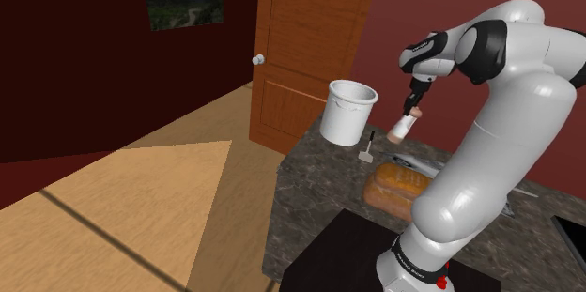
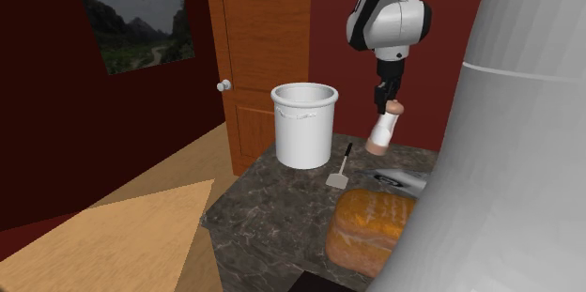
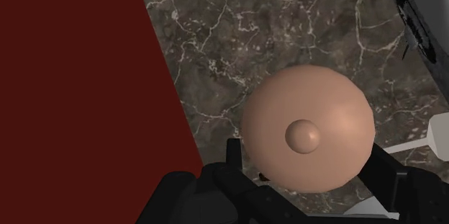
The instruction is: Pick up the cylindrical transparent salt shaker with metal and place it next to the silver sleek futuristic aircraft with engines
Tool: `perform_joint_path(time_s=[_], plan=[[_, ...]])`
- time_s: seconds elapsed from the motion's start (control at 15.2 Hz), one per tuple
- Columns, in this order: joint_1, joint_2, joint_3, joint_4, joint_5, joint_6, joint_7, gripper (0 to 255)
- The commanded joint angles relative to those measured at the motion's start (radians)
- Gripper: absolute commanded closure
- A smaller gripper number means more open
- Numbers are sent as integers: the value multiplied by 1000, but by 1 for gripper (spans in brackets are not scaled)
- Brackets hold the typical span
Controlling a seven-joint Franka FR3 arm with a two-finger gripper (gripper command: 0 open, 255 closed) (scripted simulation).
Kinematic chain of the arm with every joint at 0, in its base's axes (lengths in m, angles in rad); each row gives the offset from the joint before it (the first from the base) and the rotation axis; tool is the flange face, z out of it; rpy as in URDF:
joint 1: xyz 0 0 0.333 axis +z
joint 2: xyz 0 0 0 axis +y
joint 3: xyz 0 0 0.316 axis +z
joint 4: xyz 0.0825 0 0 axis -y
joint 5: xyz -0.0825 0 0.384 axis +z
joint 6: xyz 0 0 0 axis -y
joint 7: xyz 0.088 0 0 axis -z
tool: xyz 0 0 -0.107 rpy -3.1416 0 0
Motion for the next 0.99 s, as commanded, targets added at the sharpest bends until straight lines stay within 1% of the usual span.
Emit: perform_joint_path(time_s=[0.0,0.26,0.73,0.79,0.92], plan=[[-2,12,1,-16,9,26,-4,255],[-7,38,3,-43,29,73,-14,255],[-7,38,3,-43,29,73,-14,255],[-7,38,3,-43,29,73,-14,0],[-7,38,3,-43,29,73,-14,0]])
